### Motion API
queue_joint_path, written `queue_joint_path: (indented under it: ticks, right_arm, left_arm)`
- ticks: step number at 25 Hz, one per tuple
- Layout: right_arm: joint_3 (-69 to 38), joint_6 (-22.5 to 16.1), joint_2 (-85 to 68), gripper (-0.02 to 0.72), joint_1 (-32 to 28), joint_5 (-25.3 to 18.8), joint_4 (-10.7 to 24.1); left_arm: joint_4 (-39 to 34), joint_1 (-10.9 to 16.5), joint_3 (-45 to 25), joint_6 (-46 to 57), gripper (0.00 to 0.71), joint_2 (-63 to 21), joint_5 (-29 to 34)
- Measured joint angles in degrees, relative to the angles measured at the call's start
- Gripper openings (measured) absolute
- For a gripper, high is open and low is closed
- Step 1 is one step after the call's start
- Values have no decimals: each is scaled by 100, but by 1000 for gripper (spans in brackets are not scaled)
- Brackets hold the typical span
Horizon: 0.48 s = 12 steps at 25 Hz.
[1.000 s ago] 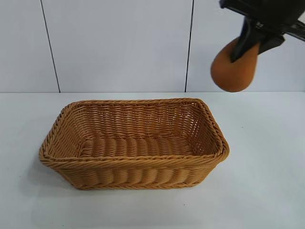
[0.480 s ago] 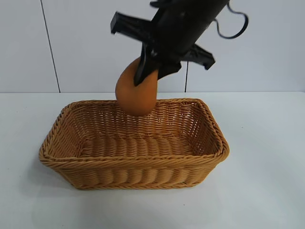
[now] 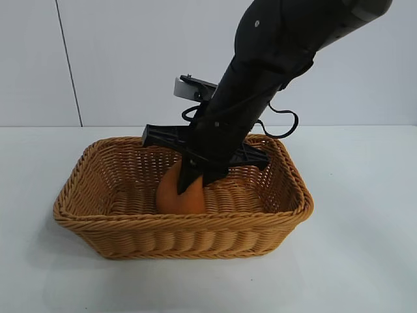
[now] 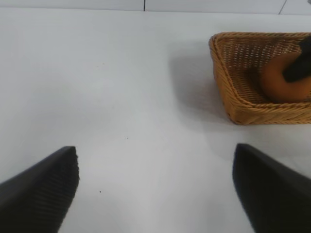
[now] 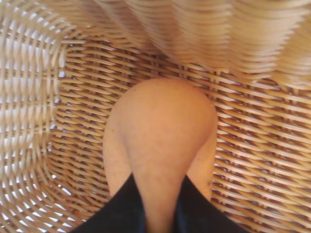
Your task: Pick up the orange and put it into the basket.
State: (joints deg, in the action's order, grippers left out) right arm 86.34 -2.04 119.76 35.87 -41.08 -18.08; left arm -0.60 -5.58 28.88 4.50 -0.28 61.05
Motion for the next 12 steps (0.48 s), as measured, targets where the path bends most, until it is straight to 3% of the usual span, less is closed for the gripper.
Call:
queue_joint_path:
  ticks: [3,8,10,12]
  right_arm:
    - [664,-121,0,621,0,-867,381]
    - [1944,-414,0,631,0,-2321,1204]
    - [2320,-570,0,631,0,-2688,1578]
    - [2609,-727,-5,631,0,-2782,1929]
  left_arm:
    - [0,0,0,0,615,0,0]
    - [0,0,0,0,615,0,0]
    - [0,0,0,0,615,0,0]
    - [0,0,0,0,615,0,0]
